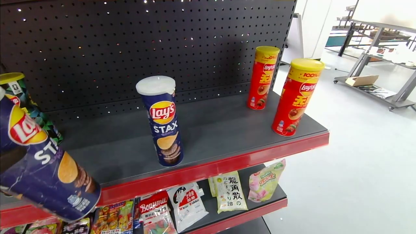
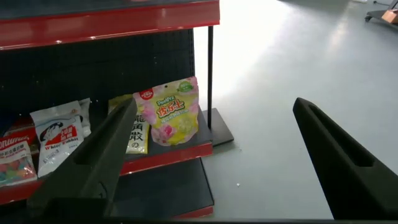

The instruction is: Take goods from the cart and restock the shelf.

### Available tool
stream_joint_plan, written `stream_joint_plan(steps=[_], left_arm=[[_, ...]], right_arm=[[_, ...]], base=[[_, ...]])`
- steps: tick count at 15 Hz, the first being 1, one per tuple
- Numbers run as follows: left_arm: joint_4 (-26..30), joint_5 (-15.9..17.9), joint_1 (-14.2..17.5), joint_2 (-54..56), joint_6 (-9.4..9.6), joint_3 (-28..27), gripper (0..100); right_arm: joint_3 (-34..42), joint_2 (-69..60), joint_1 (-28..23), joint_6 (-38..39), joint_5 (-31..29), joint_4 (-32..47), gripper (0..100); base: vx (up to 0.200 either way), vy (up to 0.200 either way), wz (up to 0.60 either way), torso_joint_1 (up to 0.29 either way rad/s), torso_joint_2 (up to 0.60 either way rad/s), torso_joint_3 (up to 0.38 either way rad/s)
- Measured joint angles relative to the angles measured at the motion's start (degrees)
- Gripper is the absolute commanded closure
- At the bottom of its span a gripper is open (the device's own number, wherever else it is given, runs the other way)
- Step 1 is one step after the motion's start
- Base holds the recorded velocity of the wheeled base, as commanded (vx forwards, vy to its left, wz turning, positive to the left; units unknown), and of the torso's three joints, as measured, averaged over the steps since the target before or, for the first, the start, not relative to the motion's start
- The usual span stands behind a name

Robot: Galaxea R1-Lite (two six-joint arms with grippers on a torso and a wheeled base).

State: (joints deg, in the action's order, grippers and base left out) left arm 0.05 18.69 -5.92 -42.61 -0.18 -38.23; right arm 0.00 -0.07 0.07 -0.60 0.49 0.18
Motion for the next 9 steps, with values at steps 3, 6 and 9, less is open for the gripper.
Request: stream_joint_plan(steps=[3,6,9], left_arm=[[-5.0,-2.5,0.1,-9.0,0.02,-3.8,100],[-7.9,-5.3,0.2,-16.9,0.07,-7.4,100],[-11.0,-7.8,0.2,-26.7,0.23,-12.3,100]], right_arm=[[0.0,0.0,0.0,0.0,0.0,0.0,0],[0.0,0.0,0.0,0.0,0.0,0.0,0],[0.0,0.0,0.0,0.0,0.0,0.0,0]], base=[[0.000,0.000,0.00,0.000,0.00,0.000],[0.000,0.000,0.00,0.000,0.00,0.000],[0.000,0.000,0.00,0.000,0.00,0.000]])
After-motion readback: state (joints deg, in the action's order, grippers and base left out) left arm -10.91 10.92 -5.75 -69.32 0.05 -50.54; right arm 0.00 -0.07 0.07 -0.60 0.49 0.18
